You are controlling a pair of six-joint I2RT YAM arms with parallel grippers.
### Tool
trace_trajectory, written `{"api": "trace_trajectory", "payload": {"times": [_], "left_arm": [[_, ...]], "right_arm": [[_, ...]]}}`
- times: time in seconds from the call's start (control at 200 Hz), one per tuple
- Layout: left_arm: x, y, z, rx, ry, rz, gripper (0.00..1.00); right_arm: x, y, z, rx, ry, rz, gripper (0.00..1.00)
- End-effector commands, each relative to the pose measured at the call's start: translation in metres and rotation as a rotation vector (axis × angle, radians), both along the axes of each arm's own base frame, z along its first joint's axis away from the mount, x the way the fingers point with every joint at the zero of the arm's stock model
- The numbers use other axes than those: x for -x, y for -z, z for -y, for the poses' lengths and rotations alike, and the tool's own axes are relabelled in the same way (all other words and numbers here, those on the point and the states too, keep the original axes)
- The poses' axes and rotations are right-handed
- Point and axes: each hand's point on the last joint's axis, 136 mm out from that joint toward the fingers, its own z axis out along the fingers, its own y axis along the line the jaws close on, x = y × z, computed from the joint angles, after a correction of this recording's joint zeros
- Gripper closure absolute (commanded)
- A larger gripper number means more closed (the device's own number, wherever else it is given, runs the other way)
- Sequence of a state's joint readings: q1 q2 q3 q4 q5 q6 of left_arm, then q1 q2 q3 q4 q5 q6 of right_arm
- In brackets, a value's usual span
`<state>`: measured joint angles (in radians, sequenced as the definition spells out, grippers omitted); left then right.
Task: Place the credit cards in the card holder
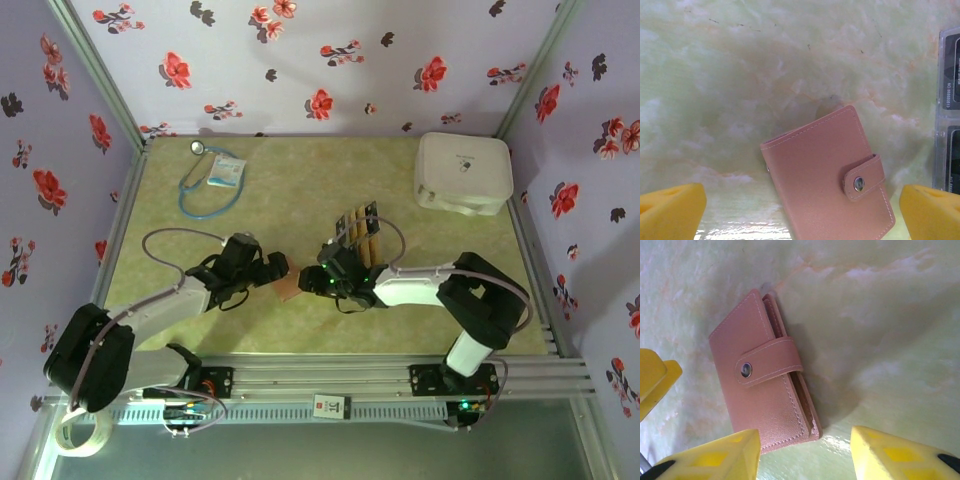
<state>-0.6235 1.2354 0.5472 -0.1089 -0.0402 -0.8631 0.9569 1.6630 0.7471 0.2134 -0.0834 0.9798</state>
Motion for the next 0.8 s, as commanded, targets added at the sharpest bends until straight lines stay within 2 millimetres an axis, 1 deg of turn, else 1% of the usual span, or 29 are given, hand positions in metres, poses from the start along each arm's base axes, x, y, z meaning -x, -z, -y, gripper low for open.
{"api": "trace_trajectory", "payload": {"times": [0.0,0.22,0.375,0.615,0.75,0.795], "left_arm": [[-0.007,-0.005,0.005,0.016,0.013,0.022,0.00],[-0.006,0.000,0.004,0.011,0.012,0.014,0.00],[-0.005,0.003,0.004,0.009,0.011,0.006,0.00],[-0.003,0.010,0.003,0.012,0.004,-0.006,0.00],[-0.002,0.012,0.004,0.015,0.005,-0.009,0.00],[-0.001,0.013,0.005,0.016,0.005,-0.011,0.00]], "right_arm": [[0.002,0.000,-0.013,-0.056,0.001,-0.019,0.53],[0.002,0.003,-0.019,-0.088,0.002,-0.036,0.55],[0.002,0.002,-0.024,-0.111,0.001,-0.040,0.58],[0.002,0.010,-0.031,-0.147,0.006,-0.072,0.60],[0.001,0.013,-0.034,-0.162,0.012,-0.081,0.65],[0.001,0.014,-0.035,-0.167,0.012,-0.083,0.69]]}}
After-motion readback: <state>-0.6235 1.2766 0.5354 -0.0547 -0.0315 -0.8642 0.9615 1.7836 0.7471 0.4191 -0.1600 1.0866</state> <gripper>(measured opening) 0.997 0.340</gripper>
